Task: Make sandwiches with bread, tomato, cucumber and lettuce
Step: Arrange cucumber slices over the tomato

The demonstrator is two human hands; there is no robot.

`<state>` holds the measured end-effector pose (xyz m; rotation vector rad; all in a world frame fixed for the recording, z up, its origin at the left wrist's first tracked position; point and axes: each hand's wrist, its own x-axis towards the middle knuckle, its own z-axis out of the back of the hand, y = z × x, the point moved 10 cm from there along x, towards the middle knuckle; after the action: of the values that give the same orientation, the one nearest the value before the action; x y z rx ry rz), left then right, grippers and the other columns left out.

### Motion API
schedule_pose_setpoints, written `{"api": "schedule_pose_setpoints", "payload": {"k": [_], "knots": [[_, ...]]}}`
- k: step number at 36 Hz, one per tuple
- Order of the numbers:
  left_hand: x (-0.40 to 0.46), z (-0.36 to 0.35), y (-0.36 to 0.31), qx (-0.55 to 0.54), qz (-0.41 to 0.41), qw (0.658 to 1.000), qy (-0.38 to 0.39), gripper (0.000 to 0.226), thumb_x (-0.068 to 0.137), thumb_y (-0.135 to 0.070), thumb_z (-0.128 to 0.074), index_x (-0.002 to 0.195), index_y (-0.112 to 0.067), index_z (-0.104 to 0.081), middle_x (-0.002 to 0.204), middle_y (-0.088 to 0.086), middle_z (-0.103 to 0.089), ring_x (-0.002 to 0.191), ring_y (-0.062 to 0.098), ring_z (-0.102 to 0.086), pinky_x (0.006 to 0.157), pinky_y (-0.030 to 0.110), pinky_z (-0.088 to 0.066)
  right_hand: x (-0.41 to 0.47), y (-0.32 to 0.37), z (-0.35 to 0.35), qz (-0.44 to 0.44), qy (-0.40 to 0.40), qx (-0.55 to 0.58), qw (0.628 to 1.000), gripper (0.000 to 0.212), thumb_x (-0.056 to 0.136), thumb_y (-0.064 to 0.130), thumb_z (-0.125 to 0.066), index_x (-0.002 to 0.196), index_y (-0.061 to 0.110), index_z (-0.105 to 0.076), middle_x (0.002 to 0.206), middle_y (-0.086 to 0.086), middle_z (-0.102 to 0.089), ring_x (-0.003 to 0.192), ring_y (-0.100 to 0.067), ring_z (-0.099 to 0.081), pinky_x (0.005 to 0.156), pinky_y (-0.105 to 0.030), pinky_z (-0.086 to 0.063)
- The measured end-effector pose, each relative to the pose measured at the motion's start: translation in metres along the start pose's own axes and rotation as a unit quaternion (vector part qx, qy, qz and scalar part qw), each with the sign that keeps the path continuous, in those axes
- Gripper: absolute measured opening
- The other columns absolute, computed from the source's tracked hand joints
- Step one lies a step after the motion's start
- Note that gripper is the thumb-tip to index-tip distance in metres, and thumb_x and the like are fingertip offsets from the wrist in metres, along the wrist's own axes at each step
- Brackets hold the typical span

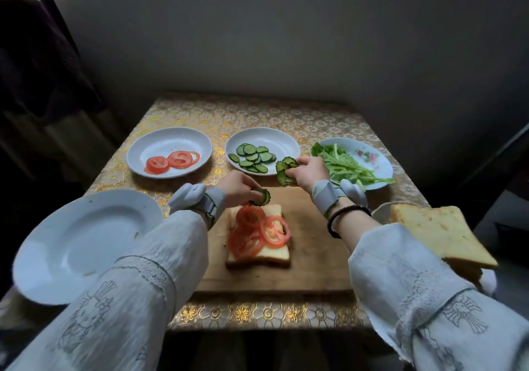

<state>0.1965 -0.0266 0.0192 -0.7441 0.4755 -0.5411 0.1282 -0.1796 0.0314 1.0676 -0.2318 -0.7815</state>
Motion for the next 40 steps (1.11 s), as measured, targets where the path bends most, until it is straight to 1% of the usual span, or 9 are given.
{"api": "schedule_pose_setpoints", "payload": {"k": [4,7,13,17,25,30,34,37,40], "knots": [[-0.013,-0.015,0.004,-0.019,0.009,1.000,0.016,0.025,0.082,-0.009,-0.069,0.105,-0.002,-0.072,0.080,0.010,-0.066,0.075,0.021,-0.060,0.078,0.034,-0.055,-0.014,-0.006,0.006,0.001,0.004,0.004,1.000,0.040,0.080,0.009,-0.069,0.120,0.007,-0.065,0.114,-0.013,-0.069,0.104,-0.031,-0.066,0.093,-0.042,-0.054],[-0.018,-0.019,0.004,-0.038,0.014,0.999,0.001,0.024,0.082,-0.006,-0.068,0.105,0.000,-0.071,0.080,0.011,-0.066,0.068,0.020,-0.060,0.063,0.028,-0.056,-0.023,-0.008,0.011,0.002,0.002,0.011,1.000,0.043,0.080,0.007,-0.068,0.123,0.007,-0.063,0.116,-0.011,-0.068,0.104,-0.030,-0.066,0.093,-0.041,-0.054],[-0.015,-0.012,0.002,-0.038,0.023,0.997,-0.058,0.024,0.080,-0.009,-0.069,0.103,0.000,-0.072,0.080,0.011,-0.066,0.064,0.018,-0.059,0.065,0.027,-0.051,-0.029,-0.008,0.017,0.004,-0.003,0.012,1.000,0.040,0.084,0.007,-0.066,0.124,0.008,-0.063,0.120,-0.012,-0.067,0.105,-0.027,-0.066,0.088,-0.030,-0.055],[-0.014,-0.007,0.003,-0.002,0.025,0.995,-0.092,0.023,0.079,-0.009,-0.070,0.102,-0.004,-0.074,0.103,0.014,-0.072,0.090,0.023,-0.065,0.074,0.024,-0.047,-0.029,-0.013,0.017,-0.003,-0.009,0.010,1.000,0.042,0.083,0.008,-0.067,0.125,0.007,-0.062,0.121,-0.013,-0.066,0.107,-0.027,-0.065,0.092,-0.033,-0.054],[-0.017,0.002,0.012,-0.012,0.040,0.997,-0.070,0.021,0.080,-0.010,-0.068,0.099,-0.004,-0.075,0.076,0.008,-0.069,0.068,0.013,-0.056,0.055,0.015,-0.043,-0.033,-0.017,0.008,-0.006,-0.002,0.017,1.000,0.043,0.079,0.008,-0.070,0.121,0.008,-0.065,0.119,-0.013,-0.067,0.108,-0.030,-0.064,0.094,-0.041,-0.054],[-0.027,0.008,0.023,-0.049,0.071,0.994,-0.066,0.022,0.086,-0.008,-0.063,0.104,0.001,-0.071,0.051,-0.006,-0.057,0.040,0.004,-0.045,0.039,0.009,-0.035,-0.039,-0.018,0.001,-0.016,0.011,0.037,0.999,0.043,0.083,0.006,-0.067,0.126,0.007,-0.061,0.120,-0.011,-0.064,0.109,-0.028,-0.064,0.091,-0.031,-0.054],[-0.035,0.012,0.032,-0.050,0.095,0.992,-0.065,0.024,0.087,-0.007,-0.063,0.108,0.002,-0.069,0.045,-0.006,-0.059,0.023,-0.004,-0.043,0.035,0.008,-0.038,-0.041,-0.020,-0.014,-0.035,0.040,0.091,0.994,0.049,0.077,0.003,-0.071,0.125,0.003,-0.059,0.123,-0.016,-0.064,0.108,-0.033,-0.064,0.089,-0.043,-0.056],[-0.040,0.011,0.027,-0.010,0.068,0.995,-0.068,0.030,0.085,-0.016,-0.067,0.113,-0.003,-0.068,0.077,0.007,-0.071,0.044,-0.006,-0.056,0.048,0.010,-0.044,-0.050,-0.021,-0.024,-0.066,0.072,0.153,0.983,0.051,0.080,-0.006,-0.066,0.129,-0.001,-0.053,0.125,-0.022,-0.059,0.102,-0.033,-0.064,0.069,-0.033,-0.058],[-0.042,0.009,0.027,-0.008,0.067,0.996,-0.061,0.040,0.083,-0.020,-0.070,0.119,-0.004,-0.064,0.115,0.016,-0.068,0.094,0.022,-0.065,0.082,0.025,-0.049,-0.058,-0.022,-0.031,-0.085,0.101,0.191,0.973,0.051,0.082,-0.010,-0.063,0.131,-0.002,-0.050,0.121,-0.023,-0.060,0.086,-0.027,-0.062,0.050,-0.023,-0.055]]}}
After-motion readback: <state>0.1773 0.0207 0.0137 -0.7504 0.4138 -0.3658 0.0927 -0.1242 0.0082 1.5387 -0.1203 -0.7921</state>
